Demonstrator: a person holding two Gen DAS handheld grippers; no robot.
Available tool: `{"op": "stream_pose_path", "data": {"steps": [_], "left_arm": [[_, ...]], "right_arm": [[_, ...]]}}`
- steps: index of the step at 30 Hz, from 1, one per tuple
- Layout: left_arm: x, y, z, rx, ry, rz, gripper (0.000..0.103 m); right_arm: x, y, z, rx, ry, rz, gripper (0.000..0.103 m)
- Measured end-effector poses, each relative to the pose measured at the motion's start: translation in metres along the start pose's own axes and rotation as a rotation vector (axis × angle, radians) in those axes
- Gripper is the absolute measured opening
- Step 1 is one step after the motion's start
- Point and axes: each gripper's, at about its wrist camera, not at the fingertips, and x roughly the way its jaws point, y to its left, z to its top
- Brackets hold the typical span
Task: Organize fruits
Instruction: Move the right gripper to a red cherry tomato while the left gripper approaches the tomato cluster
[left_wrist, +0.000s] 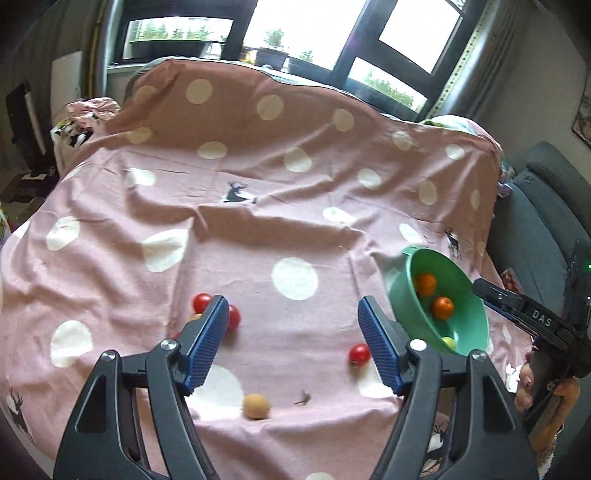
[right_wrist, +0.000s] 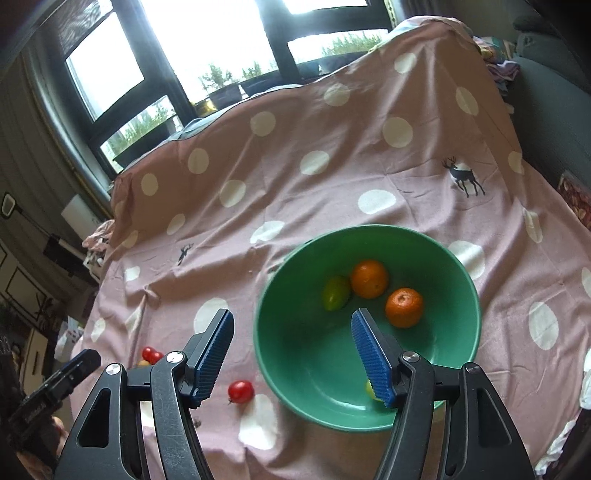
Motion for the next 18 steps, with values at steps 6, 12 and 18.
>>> {"op": "stream_pose_path", "data": {"steps": [6,12,18], "left_arm": [[0.000,0.046,-0.012,-0.071,0.002,0.057,0.072],[0.019,0.068,-0.024,-0.106,0.062,0.081,0.065],[0.040,0.064,-0.031,-0.074,0.120,0.063,0.039]], "right_arm": [[0.013,0.035,-0.010,-0.078,0.041,0.035,0.067],[0.040,0.067,-0.025,-0.140,0.125,0.088,0.067],[0.074,0.080,-0.043,-0.151,0.244,0.141,0.067]]}}
